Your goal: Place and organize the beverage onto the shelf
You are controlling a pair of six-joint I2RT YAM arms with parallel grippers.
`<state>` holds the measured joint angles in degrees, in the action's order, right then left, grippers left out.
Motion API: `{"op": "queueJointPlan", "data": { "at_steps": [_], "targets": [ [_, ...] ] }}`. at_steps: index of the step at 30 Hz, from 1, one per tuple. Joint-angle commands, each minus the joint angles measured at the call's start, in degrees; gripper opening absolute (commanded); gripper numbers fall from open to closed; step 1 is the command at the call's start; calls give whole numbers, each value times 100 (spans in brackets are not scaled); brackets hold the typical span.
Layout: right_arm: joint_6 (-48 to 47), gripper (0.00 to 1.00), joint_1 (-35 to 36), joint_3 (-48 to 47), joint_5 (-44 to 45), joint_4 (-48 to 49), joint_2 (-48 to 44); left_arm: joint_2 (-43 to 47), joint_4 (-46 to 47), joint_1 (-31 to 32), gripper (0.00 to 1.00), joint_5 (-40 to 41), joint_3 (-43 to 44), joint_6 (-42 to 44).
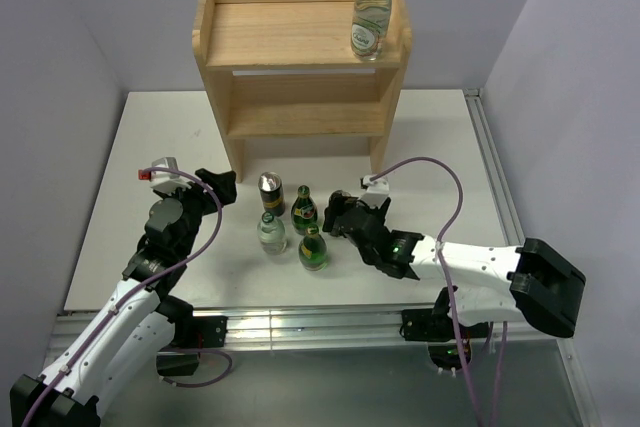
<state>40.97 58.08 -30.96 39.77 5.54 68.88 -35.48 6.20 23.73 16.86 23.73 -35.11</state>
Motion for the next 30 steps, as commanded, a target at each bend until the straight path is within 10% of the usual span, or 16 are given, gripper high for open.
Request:
{"op": "queueJointPlan", "data": {
  "at_steps": [1,13,30],
  "targets": [
    [-19,98,-183,99,66,597,169,-20,224,27,98,54,71,101],
    [-1,96,-219,-15,57,1380,1163,-55,277,27,98,124,27,154],
    [-291,45,-219,-489,233,950,1286,-38,224,27,98,124,62,215]
  ]
}}
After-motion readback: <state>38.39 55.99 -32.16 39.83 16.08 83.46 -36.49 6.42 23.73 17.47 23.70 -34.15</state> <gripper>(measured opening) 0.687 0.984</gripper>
